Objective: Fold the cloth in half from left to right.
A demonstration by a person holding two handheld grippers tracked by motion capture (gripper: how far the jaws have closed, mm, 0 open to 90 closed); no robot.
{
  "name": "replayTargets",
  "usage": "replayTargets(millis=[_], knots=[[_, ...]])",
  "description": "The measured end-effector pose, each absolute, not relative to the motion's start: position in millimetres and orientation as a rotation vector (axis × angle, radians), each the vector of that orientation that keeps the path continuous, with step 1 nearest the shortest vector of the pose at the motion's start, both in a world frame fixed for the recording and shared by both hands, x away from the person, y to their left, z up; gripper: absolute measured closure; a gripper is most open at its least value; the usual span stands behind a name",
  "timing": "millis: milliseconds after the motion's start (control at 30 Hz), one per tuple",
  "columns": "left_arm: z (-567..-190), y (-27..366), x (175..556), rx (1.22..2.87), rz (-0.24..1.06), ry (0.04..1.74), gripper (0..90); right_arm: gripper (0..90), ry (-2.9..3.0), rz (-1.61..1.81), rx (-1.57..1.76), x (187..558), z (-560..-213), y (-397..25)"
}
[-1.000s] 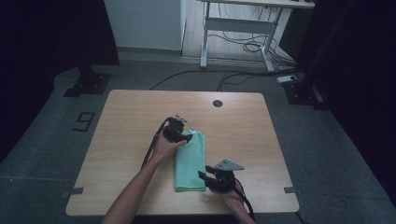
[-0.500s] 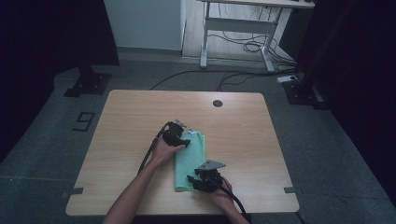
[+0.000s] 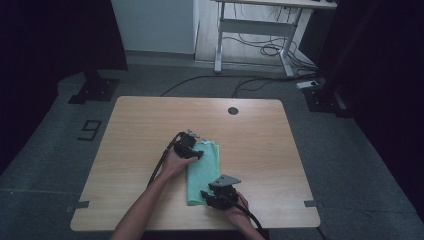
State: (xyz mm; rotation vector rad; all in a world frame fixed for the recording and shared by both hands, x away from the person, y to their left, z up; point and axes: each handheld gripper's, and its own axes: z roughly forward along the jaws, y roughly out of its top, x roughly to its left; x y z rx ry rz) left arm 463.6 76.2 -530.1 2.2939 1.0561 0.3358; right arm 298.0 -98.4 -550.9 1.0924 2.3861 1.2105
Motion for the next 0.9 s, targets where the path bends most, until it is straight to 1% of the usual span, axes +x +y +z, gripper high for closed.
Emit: replayTargets(millis=[133,300,333,467,533,733,900], knots=[[-523,66,465,2.274,0.363,1.017,46.0,56.0,2.382,1.216,1.098,298,-551,-98],[-514,39,469,2.280,0.367,0.951,47.0,56.5,2.378,1.232,1.110,298,-552,-100],[-513,34,470,2.277,0.366,0.947,48.4,56.6,2.379,1.236,1.110,299,-552,-100],[-517,19,476,2.288,0.322,0.939,50.1,56.6,2.380,1.239,1.111,299,-552,-101],[-520,14,480,2.291,0.293,0.942,50.8,56.7,2.381,1.239,1.110,299,-552,-101],[-529,2,483,2.296,0.272,0.942,51.2,57.0,2.387,1.244,1.114,299,-552,-101],[-529,5,484,2.294,0.255,0.941,49.3,57.1,2.387,1.250,1.114,299,-552,-102]])
